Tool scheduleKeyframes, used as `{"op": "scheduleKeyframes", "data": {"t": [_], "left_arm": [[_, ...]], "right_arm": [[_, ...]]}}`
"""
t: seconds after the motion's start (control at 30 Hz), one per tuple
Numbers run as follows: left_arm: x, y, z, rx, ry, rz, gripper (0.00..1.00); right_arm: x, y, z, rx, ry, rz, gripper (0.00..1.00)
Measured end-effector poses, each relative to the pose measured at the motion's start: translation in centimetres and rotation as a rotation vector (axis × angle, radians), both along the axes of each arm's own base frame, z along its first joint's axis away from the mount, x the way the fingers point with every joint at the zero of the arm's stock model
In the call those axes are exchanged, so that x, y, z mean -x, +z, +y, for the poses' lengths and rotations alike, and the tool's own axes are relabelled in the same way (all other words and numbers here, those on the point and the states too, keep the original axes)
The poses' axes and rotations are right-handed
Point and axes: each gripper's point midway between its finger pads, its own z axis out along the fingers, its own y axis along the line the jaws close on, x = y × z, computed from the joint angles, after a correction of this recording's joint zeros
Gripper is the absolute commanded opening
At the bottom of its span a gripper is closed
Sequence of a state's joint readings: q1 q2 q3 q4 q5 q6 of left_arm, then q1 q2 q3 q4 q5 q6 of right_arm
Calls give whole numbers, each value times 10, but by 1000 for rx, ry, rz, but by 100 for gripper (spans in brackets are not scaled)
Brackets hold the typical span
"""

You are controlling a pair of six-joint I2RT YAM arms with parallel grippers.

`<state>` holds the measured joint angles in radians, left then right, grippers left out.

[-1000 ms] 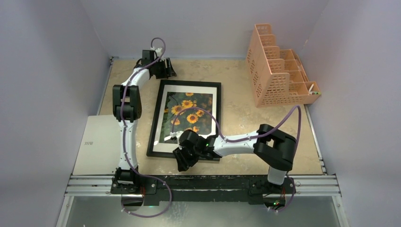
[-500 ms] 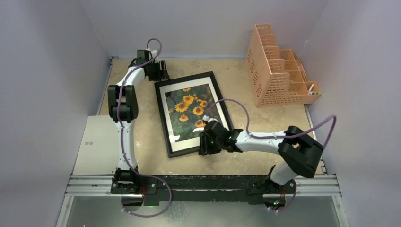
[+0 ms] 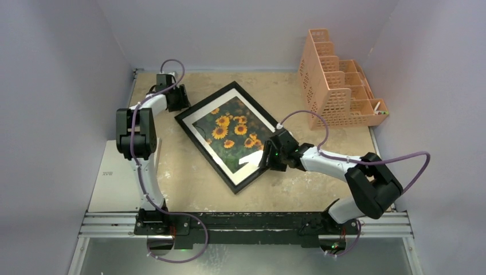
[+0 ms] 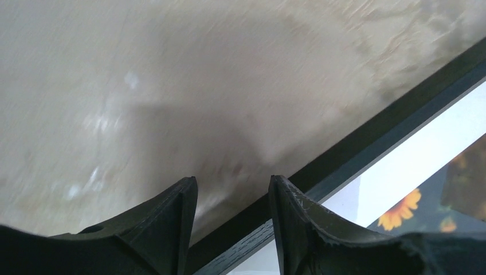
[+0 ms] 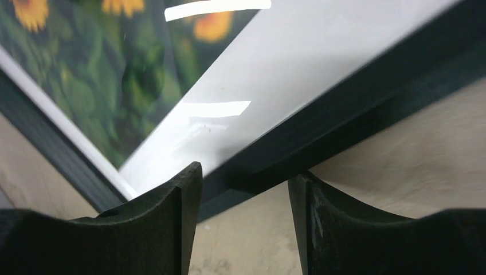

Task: Put the photo into the frame

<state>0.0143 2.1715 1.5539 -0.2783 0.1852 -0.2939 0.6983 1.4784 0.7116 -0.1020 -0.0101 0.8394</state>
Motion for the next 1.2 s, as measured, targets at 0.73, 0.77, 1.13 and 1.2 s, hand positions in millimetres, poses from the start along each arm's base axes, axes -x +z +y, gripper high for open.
{"op": "scheduleKeyframes", "data": {"t": [0.73, 0.77, 1.13, 1.2], "left_arm": [[183, -2, -1, 109, 264, 225, 43], [191, -2, -2, 115, 273, 237, 43], [233, -4, 6, 31, 341, 340, 44], [242, -4, 10, -5, 350, 376, 45]], "right_arm": [[-140, -3, -109, 232, -259, -284, 46], [-145, -3, -110, 239, -250, -290, 46], [-160, 1, -106, 247, -228, -285, 52], [-157, 5, -106, 250, -238, -273, 54]]}}
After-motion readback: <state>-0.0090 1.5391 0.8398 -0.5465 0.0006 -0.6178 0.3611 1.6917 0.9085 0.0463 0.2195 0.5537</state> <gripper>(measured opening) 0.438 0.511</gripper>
